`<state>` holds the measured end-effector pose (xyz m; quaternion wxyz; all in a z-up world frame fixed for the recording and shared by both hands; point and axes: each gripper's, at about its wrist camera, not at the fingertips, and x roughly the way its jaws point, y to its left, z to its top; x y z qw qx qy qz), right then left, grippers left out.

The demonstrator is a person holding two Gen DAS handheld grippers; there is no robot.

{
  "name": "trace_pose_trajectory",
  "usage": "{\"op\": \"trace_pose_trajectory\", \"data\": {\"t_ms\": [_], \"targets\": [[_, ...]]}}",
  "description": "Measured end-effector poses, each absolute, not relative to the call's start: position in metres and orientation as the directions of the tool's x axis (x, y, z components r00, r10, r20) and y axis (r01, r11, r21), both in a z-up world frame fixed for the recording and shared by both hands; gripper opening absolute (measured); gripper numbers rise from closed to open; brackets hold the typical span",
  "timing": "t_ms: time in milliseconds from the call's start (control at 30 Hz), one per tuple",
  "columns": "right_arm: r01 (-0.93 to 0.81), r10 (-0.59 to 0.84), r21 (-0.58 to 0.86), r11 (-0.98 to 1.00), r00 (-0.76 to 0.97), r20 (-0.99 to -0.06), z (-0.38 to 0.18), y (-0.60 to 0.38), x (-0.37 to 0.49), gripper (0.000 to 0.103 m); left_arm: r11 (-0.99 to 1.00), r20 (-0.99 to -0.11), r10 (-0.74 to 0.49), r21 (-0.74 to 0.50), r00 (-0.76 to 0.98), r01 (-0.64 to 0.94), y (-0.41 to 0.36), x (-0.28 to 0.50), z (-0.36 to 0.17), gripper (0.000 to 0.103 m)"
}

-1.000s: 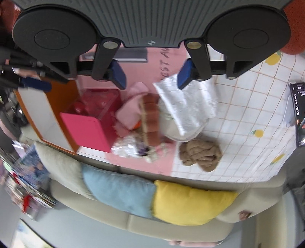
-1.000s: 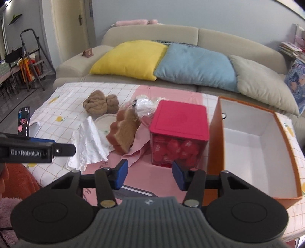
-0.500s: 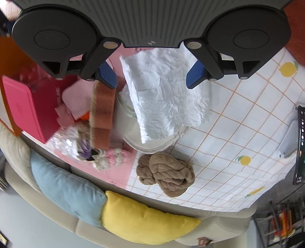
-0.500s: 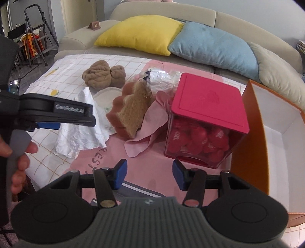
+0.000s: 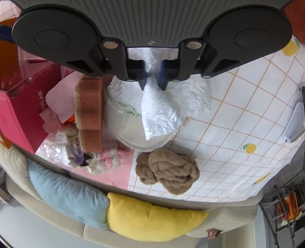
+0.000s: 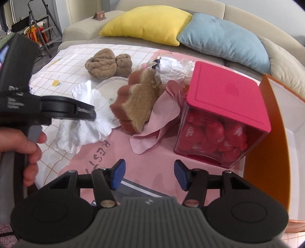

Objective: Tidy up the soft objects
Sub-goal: 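Lift the white cloth with the left gripper while the right gripper grasps the round white pad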

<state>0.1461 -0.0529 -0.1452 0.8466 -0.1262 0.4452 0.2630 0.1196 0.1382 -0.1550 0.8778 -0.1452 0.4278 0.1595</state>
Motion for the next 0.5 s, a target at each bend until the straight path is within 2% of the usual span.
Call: {"op": "trace_pose_trajectory", "data": {"t_ms": [233, 367, 500], "targets": [[-0.587, 0.375, 0.041, 0.809, 0.461, -0.804, -0.141, -0.047, 0.148, 0.056, 0.911, -0.770, 0.066, -0.213, 0.635, -0.354, 0.153, 0.085, -0.102, 0.010], [-0.613, 0.431, 0.081, 0.786, 0.449, -0.783, -0.135, -0.037, 0.154, 0.056, 0.932, -0.801, 0.026, -0.197, 0.599, -0.305, 0.159, 0.073, -0.074, 0.010], [-0.649, 0.480, 0.112, 0.753, 0.424, -0.768, -0.133, -0.020, 0.158, 0.049, 0.909, -0.866, 0.015, -0.196, 0.499, -0.368, 0.184, 0.077, -0.099, 0.010]]}}
